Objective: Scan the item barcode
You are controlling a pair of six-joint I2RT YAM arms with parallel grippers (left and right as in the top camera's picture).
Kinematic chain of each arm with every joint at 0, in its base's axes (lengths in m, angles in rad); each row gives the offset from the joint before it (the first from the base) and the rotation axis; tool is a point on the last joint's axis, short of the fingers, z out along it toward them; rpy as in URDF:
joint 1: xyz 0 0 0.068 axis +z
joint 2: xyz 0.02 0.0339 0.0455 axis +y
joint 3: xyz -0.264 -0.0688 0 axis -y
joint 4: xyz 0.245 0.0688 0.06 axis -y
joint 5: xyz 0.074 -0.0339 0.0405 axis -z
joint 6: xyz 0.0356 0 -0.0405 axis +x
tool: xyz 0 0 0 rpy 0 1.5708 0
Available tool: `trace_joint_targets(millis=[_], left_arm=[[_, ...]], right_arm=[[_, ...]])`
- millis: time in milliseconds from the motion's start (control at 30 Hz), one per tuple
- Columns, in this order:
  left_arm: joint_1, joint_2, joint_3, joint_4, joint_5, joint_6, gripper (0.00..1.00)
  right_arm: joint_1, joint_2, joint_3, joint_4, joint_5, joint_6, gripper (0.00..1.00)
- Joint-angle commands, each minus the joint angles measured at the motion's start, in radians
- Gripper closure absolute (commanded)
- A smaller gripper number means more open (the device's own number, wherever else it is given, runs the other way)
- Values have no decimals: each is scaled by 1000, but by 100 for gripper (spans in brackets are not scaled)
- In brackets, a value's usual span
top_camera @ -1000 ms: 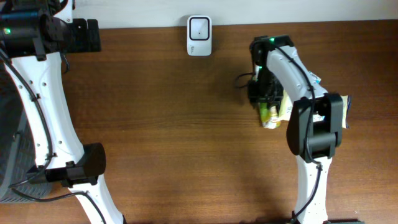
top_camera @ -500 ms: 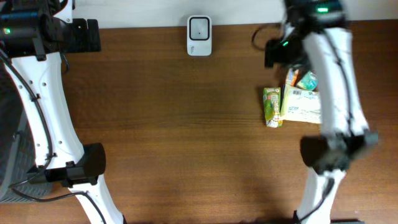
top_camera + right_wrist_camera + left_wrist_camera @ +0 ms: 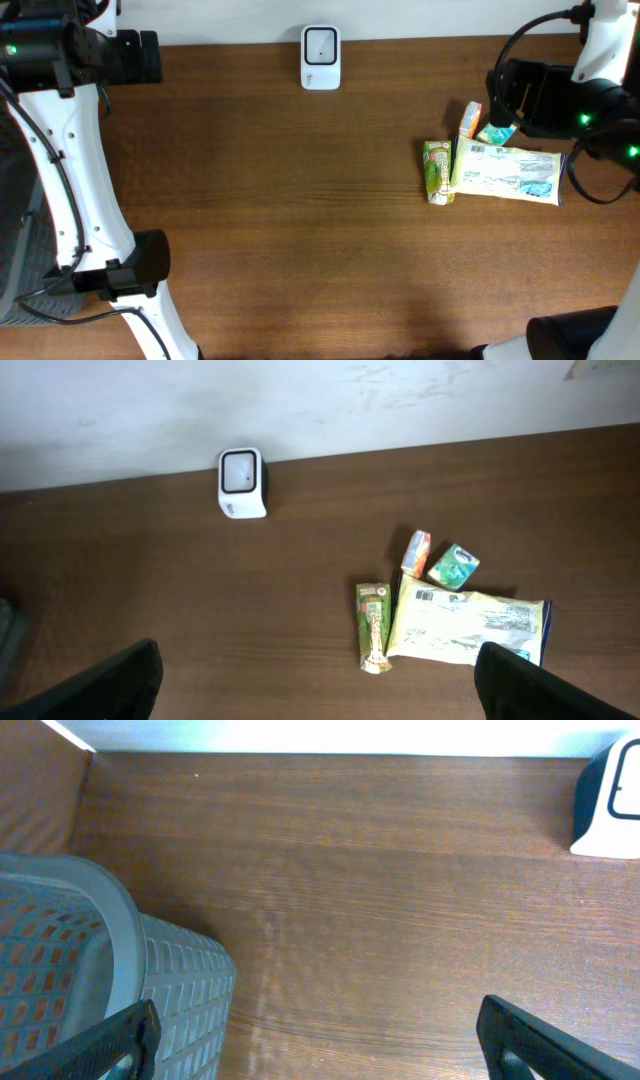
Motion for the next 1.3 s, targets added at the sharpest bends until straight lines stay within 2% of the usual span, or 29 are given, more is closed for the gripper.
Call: trace_joint_targets(millis=[0, 200, 367, 800, 900, 1267], left_arm=[[6, -11, 8, -1, -4, -5, 1], [6, -11, 8, -1, -4, -6, 1], [6, -11, 8, -1, -4, -5, 1], [6, -11, 8, -1, -4, -5, 1], [6, -11, 8, -1, -4, -5, 1], [6, -11, 8, -1, -4, -5, 1]], right_arm=[[-15, 10, -6, -6, 12, -4, 1], [-21, -5, -16, 111, 62, -8, 1], [-21, -92, -189, 320, 122, -8, 1], [-21, -615, -1204, 1197, 130, -7, 1], [-37, -768, -1497, 1434, 129, -7, 1], [-48, -1273, -2271, 1967, 129, 16, 1]])
